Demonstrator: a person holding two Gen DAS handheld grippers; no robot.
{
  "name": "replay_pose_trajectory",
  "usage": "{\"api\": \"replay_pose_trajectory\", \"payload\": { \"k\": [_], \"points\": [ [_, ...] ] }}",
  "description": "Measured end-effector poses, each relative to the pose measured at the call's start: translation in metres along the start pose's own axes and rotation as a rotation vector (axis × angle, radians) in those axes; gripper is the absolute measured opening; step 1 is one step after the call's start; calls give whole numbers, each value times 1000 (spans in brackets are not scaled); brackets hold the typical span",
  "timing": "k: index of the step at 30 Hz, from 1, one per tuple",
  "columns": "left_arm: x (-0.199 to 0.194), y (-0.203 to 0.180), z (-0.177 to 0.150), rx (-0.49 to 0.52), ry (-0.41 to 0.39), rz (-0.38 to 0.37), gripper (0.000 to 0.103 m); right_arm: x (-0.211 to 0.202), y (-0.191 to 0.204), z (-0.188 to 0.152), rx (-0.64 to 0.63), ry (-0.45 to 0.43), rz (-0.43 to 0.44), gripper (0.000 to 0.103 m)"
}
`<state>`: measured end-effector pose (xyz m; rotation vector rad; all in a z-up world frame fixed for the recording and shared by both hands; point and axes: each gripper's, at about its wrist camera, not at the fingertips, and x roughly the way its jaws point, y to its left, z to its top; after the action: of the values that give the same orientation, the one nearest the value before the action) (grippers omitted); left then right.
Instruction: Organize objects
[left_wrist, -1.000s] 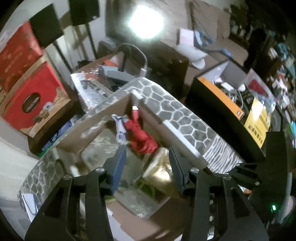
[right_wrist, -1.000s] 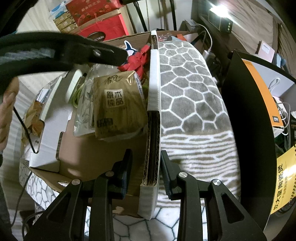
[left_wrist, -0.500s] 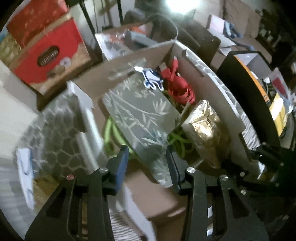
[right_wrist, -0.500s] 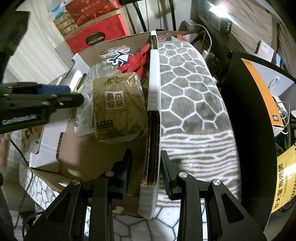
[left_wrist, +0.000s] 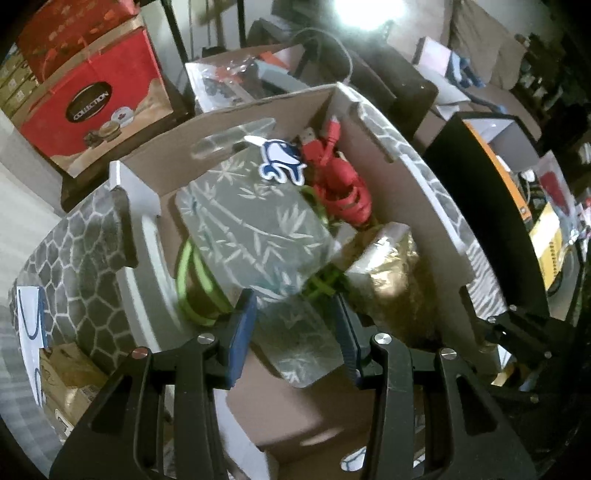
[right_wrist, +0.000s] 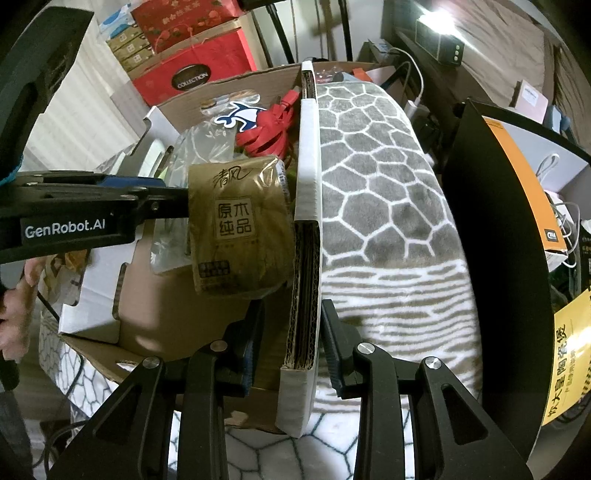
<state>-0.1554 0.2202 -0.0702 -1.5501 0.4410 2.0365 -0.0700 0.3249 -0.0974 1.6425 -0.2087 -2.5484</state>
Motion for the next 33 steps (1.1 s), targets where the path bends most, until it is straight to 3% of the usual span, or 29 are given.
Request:
{"api": "replay_pose_trajectory", "payload": {
  "k": [3, 10, 12, 16, 20, 23, 27, 31, 33],
  "points": [
    [8, -9, -3, 57, 4, 116, 42, 0, 0, 0, 1, 0, 1, 32],
    [6, 9, -6, 25, -1, 193, 41, 0, 8, 1, 3, -1, 4, 32],
    [4, 14, -7, 14, -2, 181, 36, 0, 7, 2, 3, -2, 8, 33],
    [-3, 16, -8, -19, -7, 110, 36, 3, 8, 5, 6, -2, 11, 33],
    [-25, 15, -8, -46, -79, 85, 47, 6, 7, 9, 5, 0, 10, 33],
    [-43, 15, -6, -61, -127, 27, 48, 10, 3, 12, 4, -1, 10, 33],
    [-48, 1, -3, 15, -127, -82, 48, 10, 3, 11, 5, -1, 10, 33],
    [-38, -14, 2, 88, -101, -112, 47, 9, 2, 11, 5, -1, 11, 33],
    [-31, -22, 1, 112, -80, -109, 33, 9, 2, 11, 4, -1, 11, 33]
  ]
}}
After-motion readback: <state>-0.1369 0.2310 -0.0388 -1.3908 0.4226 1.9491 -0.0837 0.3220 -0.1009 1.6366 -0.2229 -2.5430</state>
